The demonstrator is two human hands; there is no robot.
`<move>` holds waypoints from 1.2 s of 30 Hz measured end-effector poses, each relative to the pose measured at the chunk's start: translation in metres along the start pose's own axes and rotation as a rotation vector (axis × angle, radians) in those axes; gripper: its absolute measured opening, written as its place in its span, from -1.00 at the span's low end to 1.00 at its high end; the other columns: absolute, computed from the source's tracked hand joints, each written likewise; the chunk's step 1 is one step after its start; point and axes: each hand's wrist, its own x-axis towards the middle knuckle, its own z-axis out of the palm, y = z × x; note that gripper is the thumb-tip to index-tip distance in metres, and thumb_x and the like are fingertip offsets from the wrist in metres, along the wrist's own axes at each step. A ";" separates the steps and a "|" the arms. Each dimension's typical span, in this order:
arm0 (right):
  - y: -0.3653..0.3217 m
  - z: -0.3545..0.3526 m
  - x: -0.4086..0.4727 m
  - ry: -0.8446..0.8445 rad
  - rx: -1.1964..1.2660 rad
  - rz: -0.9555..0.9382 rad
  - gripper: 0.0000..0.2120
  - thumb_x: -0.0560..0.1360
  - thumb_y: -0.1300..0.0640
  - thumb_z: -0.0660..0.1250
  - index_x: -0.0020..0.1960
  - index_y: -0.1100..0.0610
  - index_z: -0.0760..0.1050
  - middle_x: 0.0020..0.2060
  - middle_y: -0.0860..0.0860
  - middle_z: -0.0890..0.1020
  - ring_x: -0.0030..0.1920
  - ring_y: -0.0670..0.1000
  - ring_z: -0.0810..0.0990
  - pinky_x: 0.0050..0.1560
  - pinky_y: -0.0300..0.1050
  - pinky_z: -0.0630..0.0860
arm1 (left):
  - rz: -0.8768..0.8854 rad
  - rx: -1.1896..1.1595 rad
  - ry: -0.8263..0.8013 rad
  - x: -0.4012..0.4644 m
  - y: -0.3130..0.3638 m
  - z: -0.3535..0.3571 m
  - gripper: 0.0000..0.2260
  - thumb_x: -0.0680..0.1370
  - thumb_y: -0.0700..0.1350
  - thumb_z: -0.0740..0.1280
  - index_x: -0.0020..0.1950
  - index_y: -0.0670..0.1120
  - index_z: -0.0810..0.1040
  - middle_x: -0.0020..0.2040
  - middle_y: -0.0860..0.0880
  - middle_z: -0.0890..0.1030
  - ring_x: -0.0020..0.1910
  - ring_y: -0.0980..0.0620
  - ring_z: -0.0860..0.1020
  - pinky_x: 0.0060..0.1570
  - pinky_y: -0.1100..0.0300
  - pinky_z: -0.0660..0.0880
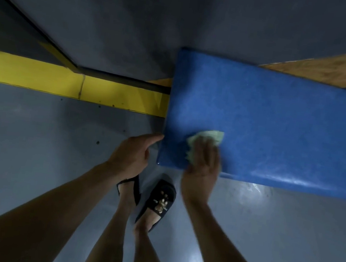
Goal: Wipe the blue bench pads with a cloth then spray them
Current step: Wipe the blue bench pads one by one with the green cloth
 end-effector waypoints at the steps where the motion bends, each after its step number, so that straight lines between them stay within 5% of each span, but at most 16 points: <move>1: -0.015 0.007 -0.010 -0.076 -0.007 -0.089 -0.45 0.43 0.29 0.19 0.42 0.12 0.46 0.44 0.11 0.43 0.49 0.21 0.29 0.42 0.23 0.31 | -0.005 0.008 -0.003 -0.004 0.001 0.001 -0.50 0.59 -0.32 0.18 0.48 0.07 0.38 0.35 -0.01 0.55 0.25 -0.05 0.55 0.19 0.26 0.42; 4: -0.023 0.011 -0.022 -0.281 -0.086 -0.480 -0.34 0.41 0.36 0.38 0.46 0.01 0.41 0.47 -0.01 0.39 0.53 0.14 0.24 0.51 0.14 0.19 | -0.026 0.024 0.009 -0.016 -0.004 0.001 -0.52 0.59 -0.32 0.19 0.46 0.05 0.42 0.32 -0.04 0.57 0.24 -0.08 0.55 0.21 0.17 0.47; 7: 0.020 -0.007 -0.006 -0.320 -0.149 -0.660 -0.48 0.48 0.34 0.29 0.42 0.06 0.47 0.43 0.01 0.45 0.46 0.19 0.35 0.46 0.11 0.28 | -0.089 0.023 0.017 -0.028 -0.022 0.001 -0.52 0.58 -0.31 0.19 0.44 0.07 0.43 0.36 -0.02 0.54 0.33 -0.02 0.50 0.32 0.07 0.45; 12: 0.081 -0.047 0.008 -0.058 -0.084 -0.059 -0.33 0.36 0.51 0.29 0.44 0.19 0.42 0.43 0.20 0.38 0.42 0.30 0.34 0.34 0.30 0.39 | -0.151 0.030 0.018 -0.041 -0.039 -0.001 -0.53 0.58 -0.30 0.17 0.44 0.06 0.43 0.36 -0.02 0.54 0.34 0.01 0.50 0.32 0.04 0.45; 15: 0.053 -0.032 -0.004 -0.023 -0.050 -0.061 -0.31 0.33 0.52 0.20 0.42 0.18 0.45 0.45 0.17 0.38 0.45 0.32 0.29 0.41 0.28 0.32 | -0.173 -0.009 0.015 -0.041 -0.044 0.000 -0.54 0.58 -0.30 0.17 0.43 0.05 0.44 0.35 0.00 0.54 0.34 0.05 0.49 0.33 0.08 0.44; 18: 0.017 -0.011 -0.024 -0.173 -0.044 -0.258 -0.40 0.43 0.39 0.11 0.43 0.11 0.44 0.46 0.08 0.39 0.49 0.25 0.26 0.45 0.21 0.31 | -0.166 -0.038 0.018 -0.039 -0.050 -0.002 -0.54 0.58 -0.29 0.18 0.42 0.08 0.45 0.36 0.02 0.54 0.34 0.03 0.49 0.33 0.05 0.45; 22: 0.006 -0.003 -0.024 -0.395 -0.203 -0.702 -0.48 0.44 0.31 0.35 0.38 0.07 0.48 0.40 0.04 0.46 0.48 0.17 0.32 0.41 0.19 0.37 | -0.160 -0.038 0.033 -0.040 -0.058 -0.012 -0.54 0.57 -0.31 0.18 0.41 0.04 0.46 0.35 0.01 0.55 0.33 0.00 0.51 0.30 0.00 0.47; 27: -0.010 -0.002 0.036 -0.493 -0.335 -1.217 -0.58 0.56 0.29 0.04 0.10 0.02 0.63 0.26 -0.01 0.59 0.36 0.12 0.49 0.39 0.02 0.37 | -0.184 -0.018 0.053 -0.037 -0.074 -0.024 -0.55 0.57 -0.28 0.18 0.41 0.06 0.46 0.34 -0.01 0.55 0.30 -0.03 0.53 0.27 -0.01 0.49; 29: -0.019 0.001 0.060 -0.607 -0.404 -1.353 -0.66 0.49 0.23 0.15 0.04 -0.04 0.64 0.20 -0.02 0.61 0.34 0.14 0.49 0.45 0.01 0.25 | -0.198 -0.015 0.058 -0.036 -0.075 -0.025 -0.54 0.57 -0.29 0.17 0.41 0.07 0.46 0.35 0.00 0.55 0.31 -0.02 0.52 0.28 -0.01 0.48; 32: -0.021 0.000 0.079 -0.730 -0.456 -1.424 -0.61 0.30 0.18 0.47 0.10 -0.08 0.64 0.22 -0.01 0.59 0.35 0.15 0.46 0.47 0.02 0.21 | -0.220 -0.036 0.052 -0.033 -0.075 -0.029 -0.53 0.57 -0.29 0.15 0.41 0.10 0.45 0.38 0.02 0.51 0.35 -0.01 0.48 0.29 -0.02 0.46; 36: -0.025 0.003 0.087 -0.684 -0.327 -1.336 -0.57 0.38 0.20 0.50 0.23 0.03 0.58 0.21 0.05 0.59 0.32 0.17 0.50 0.36 0.10 0.42 | -0.192 -0.023 0.041 -0.030 -0.079 -0.030 -0.51 0.57 -0.30 0.16 0.44 0.06 0.42 0.43 0.02 0.47 0.37 -0.04 0.46 0.32 -0.02 0.44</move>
